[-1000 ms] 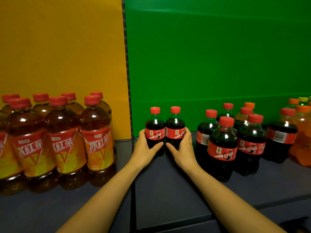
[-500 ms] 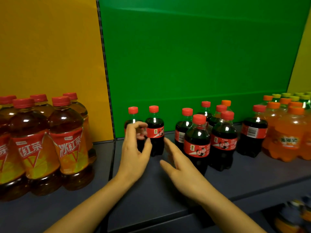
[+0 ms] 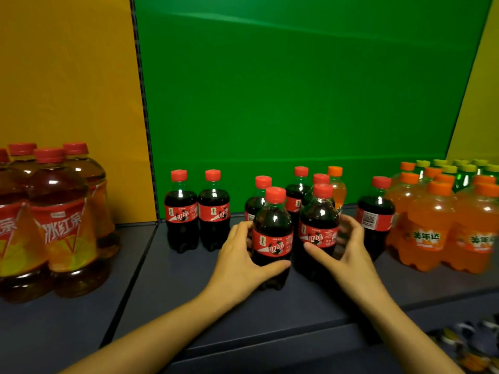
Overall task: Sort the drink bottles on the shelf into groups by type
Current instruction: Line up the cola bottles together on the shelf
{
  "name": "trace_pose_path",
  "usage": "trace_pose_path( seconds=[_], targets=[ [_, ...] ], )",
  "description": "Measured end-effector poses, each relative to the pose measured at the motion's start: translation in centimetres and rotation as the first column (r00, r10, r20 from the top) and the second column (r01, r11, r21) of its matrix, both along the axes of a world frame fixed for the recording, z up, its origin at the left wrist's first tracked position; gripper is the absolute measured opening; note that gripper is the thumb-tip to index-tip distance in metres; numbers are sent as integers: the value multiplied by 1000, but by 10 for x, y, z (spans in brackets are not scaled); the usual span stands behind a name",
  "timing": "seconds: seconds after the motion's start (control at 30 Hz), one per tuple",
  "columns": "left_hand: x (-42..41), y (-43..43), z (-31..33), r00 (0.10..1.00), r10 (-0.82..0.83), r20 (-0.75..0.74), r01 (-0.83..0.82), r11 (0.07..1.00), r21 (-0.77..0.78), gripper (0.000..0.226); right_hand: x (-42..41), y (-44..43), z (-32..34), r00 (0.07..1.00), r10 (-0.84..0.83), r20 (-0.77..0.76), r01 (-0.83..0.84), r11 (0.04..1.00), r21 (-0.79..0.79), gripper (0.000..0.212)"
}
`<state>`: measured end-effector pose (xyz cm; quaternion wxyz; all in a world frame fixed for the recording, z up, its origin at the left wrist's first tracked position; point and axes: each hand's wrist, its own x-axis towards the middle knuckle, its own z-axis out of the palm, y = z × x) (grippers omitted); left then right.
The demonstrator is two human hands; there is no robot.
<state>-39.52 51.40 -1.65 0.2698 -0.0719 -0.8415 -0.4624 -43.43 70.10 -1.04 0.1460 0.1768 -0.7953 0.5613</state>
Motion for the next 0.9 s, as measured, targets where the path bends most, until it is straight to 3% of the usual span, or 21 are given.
trace_pose_path(
  seconds=[0.27,0.57,0.7,0.9],
  targets=[
    [19,-14,0,999,38,4,-38,992,117,74,6,2,-2,996,63,-57,-60,997,50,66],
    [48,-83,11,988,153,9,-152,969,195,64,32,-57,15,903,428,-48,-429,903,-11,59],
    [52,-98,13,986,166,26,-168,972,167,72,25,-95,10,898,435,-61,-432,900,57,67],
    [53,-108,9,990,139,32,-142,978,153,74,16,-122,-1,924,369,-100,-357,927,119,61]
  ],
)
